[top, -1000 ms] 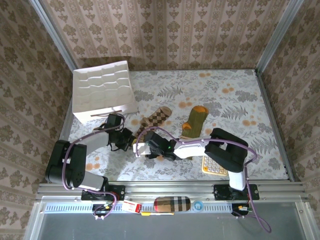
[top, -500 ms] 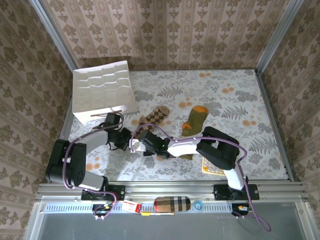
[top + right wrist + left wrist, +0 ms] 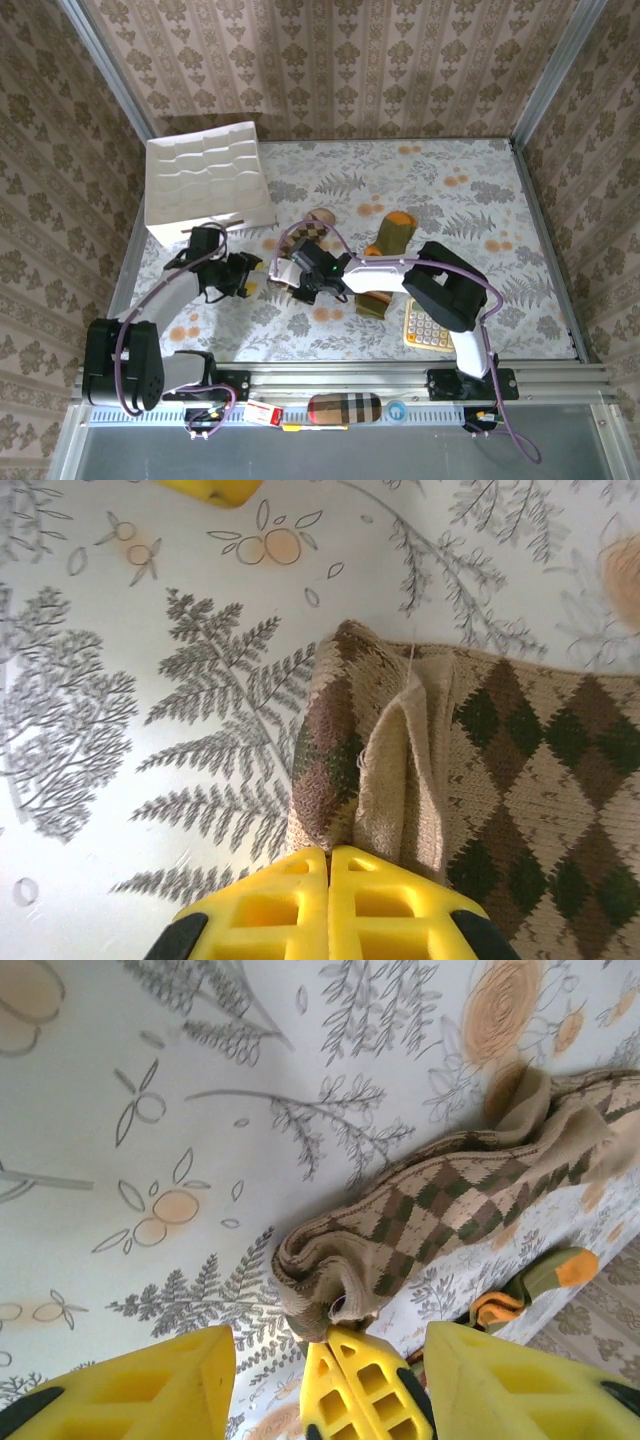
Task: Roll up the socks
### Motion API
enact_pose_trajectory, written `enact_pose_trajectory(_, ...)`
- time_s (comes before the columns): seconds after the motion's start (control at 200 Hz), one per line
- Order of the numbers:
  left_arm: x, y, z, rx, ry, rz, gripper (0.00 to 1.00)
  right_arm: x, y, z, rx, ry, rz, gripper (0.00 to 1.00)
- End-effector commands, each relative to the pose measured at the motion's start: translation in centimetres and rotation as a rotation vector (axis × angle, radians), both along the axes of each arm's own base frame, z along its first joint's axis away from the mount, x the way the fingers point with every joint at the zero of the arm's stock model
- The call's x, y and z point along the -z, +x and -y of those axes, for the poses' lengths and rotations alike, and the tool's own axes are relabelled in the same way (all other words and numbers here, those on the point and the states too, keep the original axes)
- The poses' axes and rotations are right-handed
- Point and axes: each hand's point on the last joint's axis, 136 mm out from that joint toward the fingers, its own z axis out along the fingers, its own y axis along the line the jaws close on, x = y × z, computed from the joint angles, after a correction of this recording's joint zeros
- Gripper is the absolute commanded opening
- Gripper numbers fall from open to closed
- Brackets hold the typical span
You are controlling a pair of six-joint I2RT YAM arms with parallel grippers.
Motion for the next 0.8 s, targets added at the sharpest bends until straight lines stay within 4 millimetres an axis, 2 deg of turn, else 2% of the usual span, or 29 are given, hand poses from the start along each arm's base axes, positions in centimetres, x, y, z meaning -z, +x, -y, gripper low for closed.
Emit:
enact_pose_trajectory(0.0,0.3,-1.3,1.1,-0.007,-0.06,-0.032,0.53,1.1,-3.9,1.5,0.023,0.0,-0.328,0.0)
enact_pose_trajectory(0.16,0.3,-1.6,3.1,-0.017,-0.097,-0.013,0.55,0.3,-4.1,1.4,0.068,0.069,-0.47,0.0)
enact_pose_trajectory(0.37,1.3,-1.6,4.8,-0.005,-0.104,-0.023,0.58,0.4,-4.1,1.4,0.119,0.1,-0.632,0.0)
enact_pose_trajectory(0.61,2.4,-1.1,5.4,0.01,-0.088,-0.038,0.54,0.2,-3.8,1.7,0.159,0.134,-0.726,0.0)
enact_pose_trajectory(0.795,2.8,-2.3,5.3,0.029,-0.032,-0.088,0.53,0.4,-3.3,2.1,0.181,0.145,-0.771,0.0)
